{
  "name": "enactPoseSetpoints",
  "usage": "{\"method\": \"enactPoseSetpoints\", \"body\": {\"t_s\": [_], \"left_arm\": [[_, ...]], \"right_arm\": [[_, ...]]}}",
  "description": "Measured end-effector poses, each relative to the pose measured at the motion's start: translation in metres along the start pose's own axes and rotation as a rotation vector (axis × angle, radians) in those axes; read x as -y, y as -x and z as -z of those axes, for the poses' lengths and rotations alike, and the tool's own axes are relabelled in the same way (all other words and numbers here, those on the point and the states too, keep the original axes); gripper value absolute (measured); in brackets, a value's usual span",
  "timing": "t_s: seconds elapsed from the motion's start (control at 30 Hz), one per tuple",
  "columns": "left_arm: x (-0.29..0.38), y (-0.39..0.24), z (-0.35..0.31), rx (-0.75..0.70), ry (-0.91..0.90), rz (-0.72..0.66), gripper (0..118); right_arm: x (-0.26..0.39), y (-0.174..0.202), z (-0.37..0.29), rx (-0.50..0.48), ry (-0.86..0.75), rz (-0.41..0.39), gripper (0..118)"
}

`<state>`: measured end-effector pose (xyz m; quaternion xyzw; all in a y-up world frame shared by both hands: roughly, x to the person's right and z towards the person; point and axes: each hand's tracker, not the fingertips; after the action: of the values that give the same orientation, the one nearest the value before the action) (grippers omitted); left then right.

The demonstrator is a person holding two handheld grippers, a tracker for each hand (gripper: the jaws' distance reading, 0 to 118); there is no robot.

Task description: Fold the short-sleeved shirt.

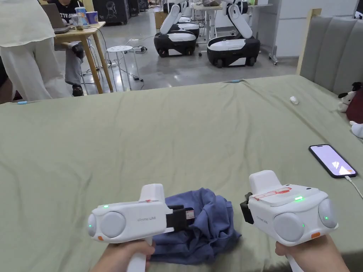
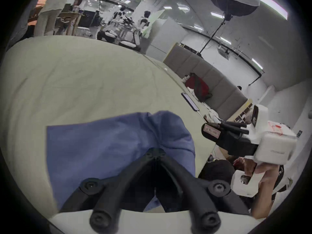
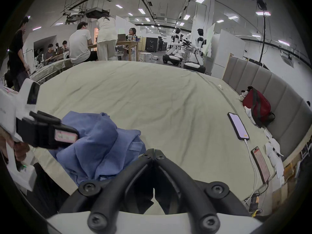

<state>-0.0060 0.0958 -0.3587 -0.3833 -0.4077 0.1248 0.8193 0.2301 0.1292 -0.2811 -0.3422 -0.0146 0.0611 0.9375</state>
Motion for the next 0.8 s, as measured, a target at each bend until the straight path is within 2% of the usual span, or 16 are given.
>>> {"method": "enactPoseSetpoints", "body": {"t_s": [0.23,0.37,0.53,0.67,0.7,0.8], "left_arm": [[0.007,-0.019,0.051,0.041,0.055,-0.042,0],[0.011,-0.02,0.059,0.044,0.063,-0.072,0],[0.004,-0.02,0.026,0.069,0.022,-0.064,0],[-0.003,0.0,-0.015,0.025,-0.084,-0.076,0],[-0.005,0.006,-0.028,0.016,-0.105,-0.108,0],[-0.003,0.029,-0.059,0.004,-0.135,-0.153,0]], "right_arm": [[0.007,-0.016,-0.009,0.029,0.009,0.011,0],[0.011,-0.025,-0.02,-0.007,0.021,0.056,0],[0.001,-0.01,-0.011,-0.072,0.018,0.074,0],[-0.011,0.012,0.013,-0.275,0.016,0.139,0],[-0.013,0.018,0.019,-0.283,0.025,0.16,0],[-0.013,0.034,0.039,-0.257,0.056,0.126,0]]}}
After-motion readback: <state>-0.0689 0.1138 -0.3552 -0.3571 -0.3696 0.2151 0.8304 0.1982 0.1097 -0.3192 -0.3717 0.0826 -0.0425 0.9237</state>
